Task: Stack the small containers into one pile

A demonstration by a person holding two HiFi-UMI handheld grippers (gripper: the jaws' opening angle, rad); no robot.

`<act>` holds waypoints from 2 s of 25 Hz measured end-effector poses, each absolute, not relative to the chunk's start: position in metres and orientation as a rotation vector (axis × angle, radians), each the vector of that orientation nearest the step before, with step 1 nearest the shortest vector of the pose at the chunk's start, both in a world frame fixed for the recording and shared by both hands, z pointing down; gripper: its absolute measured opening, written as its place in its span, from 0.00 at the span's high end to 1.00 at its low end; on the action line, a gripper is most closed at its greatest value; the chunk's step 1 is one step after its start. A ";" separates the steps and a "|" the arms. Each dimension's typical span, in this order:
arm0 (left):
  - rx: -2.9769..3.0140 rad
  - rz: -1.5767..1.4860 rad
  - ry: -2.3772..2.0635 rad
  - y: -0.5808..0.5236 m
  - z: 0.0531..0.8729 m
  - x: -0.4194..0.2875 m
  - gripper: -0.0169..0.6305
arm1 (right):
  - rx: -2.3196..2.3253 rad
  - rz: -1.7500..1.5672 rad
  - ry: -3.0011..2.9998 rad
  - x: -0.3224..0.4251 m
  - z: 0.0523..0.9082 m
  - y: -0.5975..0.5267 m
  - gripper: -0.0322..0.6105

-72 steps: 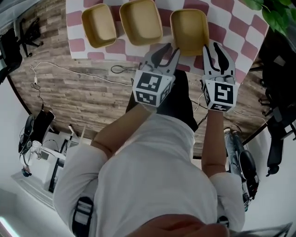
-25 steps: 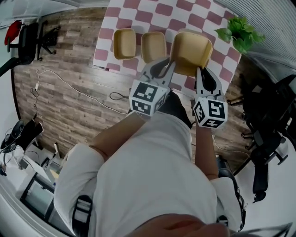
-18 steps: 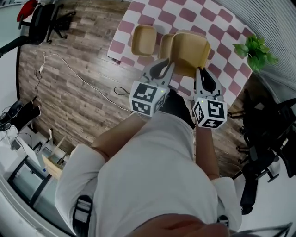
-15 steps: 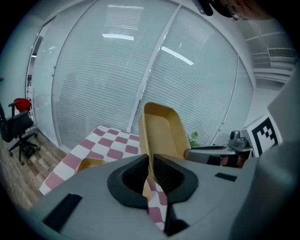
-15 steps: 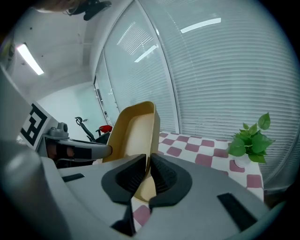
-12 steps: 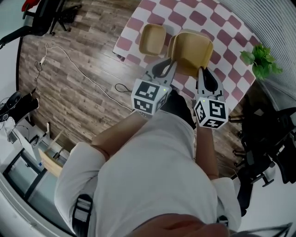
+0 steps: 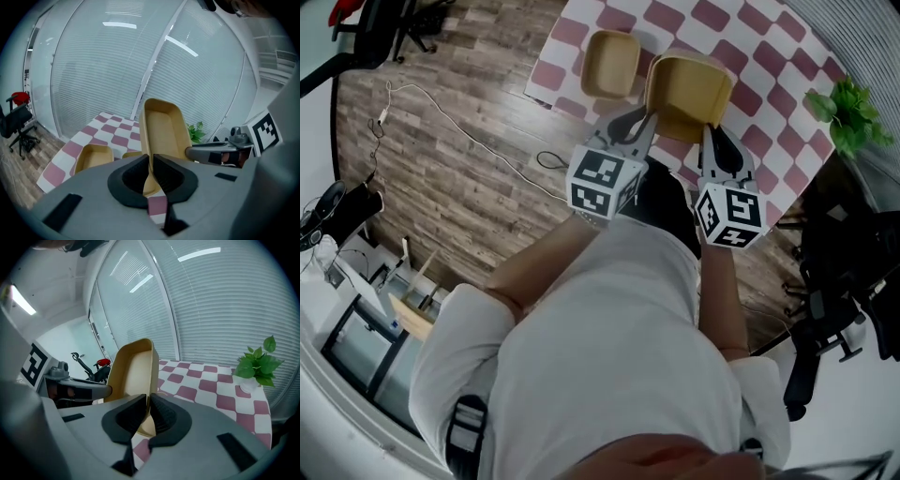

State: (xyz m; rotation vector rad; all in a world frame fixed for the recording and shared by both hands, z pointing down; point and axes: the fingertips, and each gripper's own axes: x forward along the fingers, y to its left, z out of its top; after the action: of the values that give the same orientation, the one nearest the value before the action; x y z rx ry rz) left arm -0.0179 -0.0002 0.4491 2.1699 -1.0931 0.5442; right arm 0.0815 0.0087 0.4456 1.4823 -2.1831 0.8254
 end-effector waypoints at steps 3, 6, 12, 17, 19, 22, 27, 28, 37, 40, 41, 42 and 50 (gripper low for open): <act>2.135 0.573 -1.073 0.000 0.474 -0.021 0.89 | 1.462 0.866 -2.152 0.079 0.470 0.006 0.87; 2.101 0.612 -1.048 0.001 0.497 -0.023 0.89 | 1.439 0.939 -2.112 0.076 0.494 0.007 0.87; 2.031 0.678 -1.012 0.000 0.538 -0.026 0.89 | 1.383 1.091 -2.024 0.073 0.538 0.010 0.88; 1.985 0.717 -0.985 0.003 0.566 -0.027 0.89 | 1.351 1.165 -1.970 0.073 0.564 0.010 0.88; 1.980 0.725 -0.986 0.003 0.573 -0.028 0.88 | 1.351 1.177 -1.964 0.074 0.570 0.009 0.88; 1.977 0.728 -1.009 0.001 0.573 -0.035 0.88 | 1.374 1.167 -1.962 0.078 0.570 0.005 0.87; 2.006 0.701 -1.056 -0.009 0.556 -0.043 0.89 | 1.416 1.102 -1.998 0.085 0.554 -0.007 0.87; 2.017 0.701 -1.053 -0.011 0.555 -0.041 0.89 | 1.410 1.091 -2.006 0.083 0.554 -0.009 0.87; 2.072 0.767 -1.036 -0.008 0.585 -0.030 0.91 | 1.384 1.056 -1.991 0.075 0.585 -0.006 0.89; 2.133 0.803 -1.044 -0.012 0.585 -0.027 0.92 | 1.397 1.006 -1.998 0.077 0.586 -0.010 0.90; 2.131 0.806 -1.042 -0.012 0.585 -0.027 0.92 | 1.398 1.001 -1.997 0.077 0.587 -0.010 0.90; 2.121 0.803 -1.038 -0.011 0.584 -0.028 0.92 | 1.399 1.001 -1.995 0.077 0.586 -0.010 0.90; 2.198 0.677 -1.069 -0.028 0.513 -0.030 0.92 | 1.492 0.814 -2.099 0.086 0.509 -0.029 0.90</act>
State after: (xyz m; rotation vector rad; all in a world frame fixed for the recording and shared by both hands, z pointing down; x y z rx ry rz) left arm -0.0304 -0.0281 0.5131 2.1983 -1.0694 0.6775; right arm 0.0861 -0.0293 0.5089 1.4918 -2.0988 0.8144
